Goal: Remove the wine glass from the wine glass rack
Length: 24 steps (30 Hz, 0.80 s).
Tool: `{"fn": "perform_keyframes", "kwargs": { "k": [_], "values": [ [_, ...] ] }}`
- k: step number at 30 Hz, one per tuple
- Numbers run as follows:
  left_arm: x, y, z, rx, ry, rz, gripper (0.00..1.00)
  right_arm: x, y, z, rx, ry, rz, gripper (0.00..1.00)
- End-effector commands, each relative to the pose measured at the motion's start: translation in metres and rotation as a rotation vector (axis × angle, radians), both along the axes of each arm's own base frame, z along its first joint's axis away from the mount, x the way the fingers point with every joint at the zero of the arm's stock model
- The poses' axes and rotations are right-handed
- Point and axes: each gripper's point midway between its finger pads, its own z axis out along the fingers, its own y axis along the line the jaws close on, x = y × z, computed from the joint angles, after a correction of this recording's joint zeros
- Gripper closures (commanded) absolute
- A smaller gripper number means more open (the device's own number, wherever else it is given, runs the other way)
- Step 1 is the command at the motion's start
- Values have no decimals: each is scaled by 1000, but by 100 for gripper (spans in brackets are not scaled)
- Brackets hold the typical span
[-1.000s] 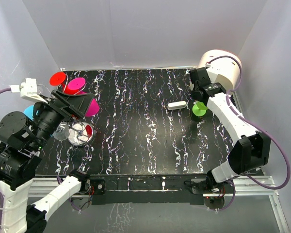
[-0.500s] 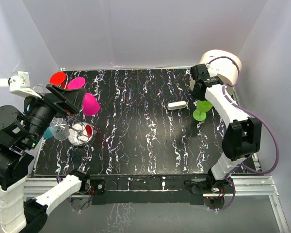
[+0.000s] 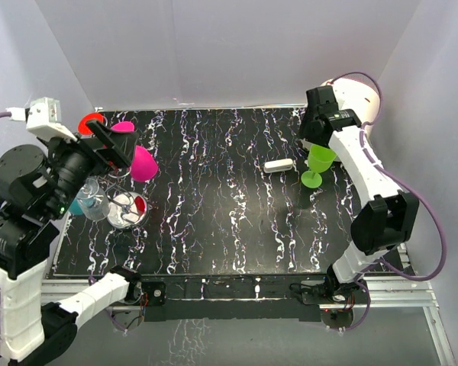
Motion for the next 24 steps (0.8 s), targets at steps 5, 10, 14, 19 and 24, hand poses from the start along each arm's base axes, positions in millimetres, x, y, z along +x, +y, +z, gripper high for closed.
{"fn": "perform_keyframes", "kwargs": {
  "k": [5, 10, 14, 19, 24],
  "values": [
    [37, 16, -15, 198, 67, 127, 1, -14, 94, 99, 318, -394, 568, 34],
    [62, 19, -40, 293, 181, 186, 1, -39, 145, 117, 568, -509, 812, 18],
    [77, 31, -54, 374, 276, 282, 1, -46, 164, 110, 643, -480, 905, 15],
    [88, 47, -67, 449, 355, 398, 1, -54, 182, 103, 661, -455, 961, 13],
    [96, 45, -74, 450, 385, 417, 1, -59, 194, 98, 672, -439, 999, 12]
  ]
}}
